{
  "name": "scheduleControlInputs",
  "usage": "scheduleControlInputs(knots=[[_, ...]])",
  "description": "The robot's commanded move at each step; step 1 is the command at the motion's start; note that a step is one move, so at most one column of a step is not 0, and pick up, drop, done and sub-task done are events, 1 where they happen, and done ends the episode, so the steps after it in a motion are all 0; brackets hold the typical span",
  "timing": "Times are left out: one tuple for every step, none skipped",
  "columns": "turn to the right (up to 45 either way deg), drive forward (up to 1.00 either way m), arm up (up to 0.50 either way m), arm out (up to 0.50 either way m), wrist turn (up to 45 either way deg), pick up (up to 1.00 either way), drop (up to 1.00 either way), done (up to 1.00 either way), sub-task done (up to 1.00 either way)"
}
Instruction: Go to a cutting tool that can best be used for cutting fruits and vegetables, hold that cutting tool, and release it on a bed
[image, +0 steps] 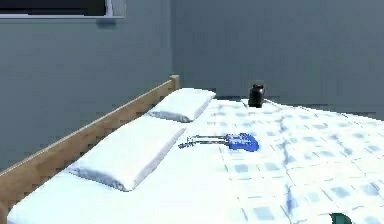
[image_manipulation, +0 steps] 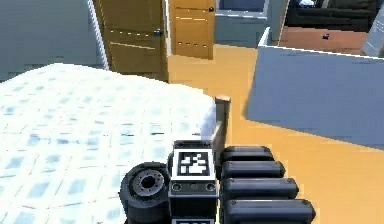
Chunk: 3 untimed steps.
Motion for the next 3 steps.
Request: scheduleControlInputs(knots=[[45.0, 0.00, 0.00, 0.00, 0.0, 0.00, 0.00, 0.00, 0.00], [45.0, 0.00, 0.00, 0.00, 0.0, 0.00, 0.00, 0.00, 0.00], [9.0, 0.00, 0.00, 0.00, 0.0, 0.00, 0.00, 0.00, 0.00]])
